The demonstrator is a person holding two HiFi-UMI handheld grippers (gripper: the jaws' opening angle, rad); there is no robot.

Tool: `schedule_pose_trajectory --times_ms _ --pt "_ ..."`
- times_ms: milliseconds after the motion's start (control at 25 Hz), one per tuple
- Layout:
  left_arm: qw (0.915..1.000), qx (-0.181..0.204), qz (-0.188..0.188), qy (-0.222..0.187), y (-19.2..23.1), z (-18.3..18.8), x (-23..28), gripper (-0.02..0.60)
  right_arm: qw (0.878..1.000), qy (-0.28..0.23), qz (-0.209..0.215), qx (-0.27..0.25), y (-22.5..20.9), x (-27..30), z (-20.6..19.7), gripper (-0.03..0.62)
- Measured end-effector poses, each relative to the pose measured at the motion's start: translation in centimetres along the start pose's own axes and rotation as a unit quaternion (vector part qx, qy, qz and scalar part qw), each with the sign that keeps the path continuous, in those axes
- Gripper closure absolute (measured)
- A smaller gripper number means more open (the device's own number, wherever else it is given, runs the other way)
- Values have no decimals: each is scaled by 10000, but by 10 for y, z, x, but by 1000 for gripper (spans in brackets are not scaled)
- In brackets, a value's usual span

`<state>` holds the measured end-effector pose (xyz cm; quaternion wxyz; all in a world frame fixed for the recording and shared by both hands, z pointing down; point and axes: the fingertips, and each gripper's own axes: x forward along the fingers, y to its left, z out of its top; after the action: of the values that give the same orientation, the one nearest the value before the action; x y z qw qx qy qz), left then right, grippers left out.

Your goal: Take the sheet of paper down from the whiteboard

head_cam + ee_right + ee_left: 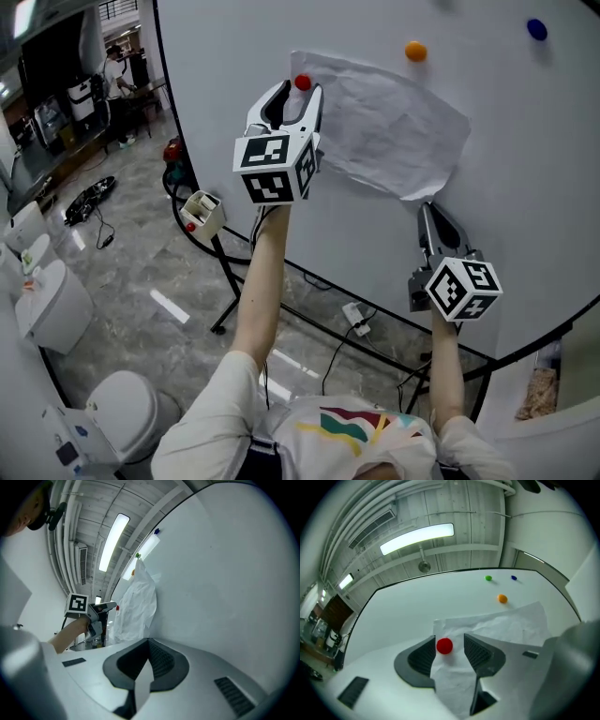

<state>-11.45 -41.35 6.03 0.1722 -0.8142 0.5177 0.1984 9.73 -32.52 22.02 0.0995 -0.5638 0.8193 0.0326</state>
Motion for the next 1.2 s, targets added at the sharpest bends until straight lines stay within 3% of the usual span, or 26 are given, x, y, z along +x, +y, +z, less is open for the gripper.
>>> schedule_pose_trajectory --times_ms 200,280,440,680,880,1200 --pt "9992 195 -13 359 11 -5 13 360 10000 79 39 14 0 5 -5 580" --pt "9987 247 -74 440 12 -8 16 425 10000 86 48 14 0 5 -7 580" --pt "9982 323 -130 480 14 -12 15 430 10000 33 40 -77 -1 3 -9 580" --pt "9968 544 248 527 42 -13 17 448 9999 -4 -56 -145 -5 -3 -6 580" --pt "9963 625 264 521 50 -17 14 448 9999 82 -58 -40 -8 -13 -15 582" --pt "9976 438 337 426 44 -23 -26 446 9996 234 -21 -121 -5 -19 -29 580"
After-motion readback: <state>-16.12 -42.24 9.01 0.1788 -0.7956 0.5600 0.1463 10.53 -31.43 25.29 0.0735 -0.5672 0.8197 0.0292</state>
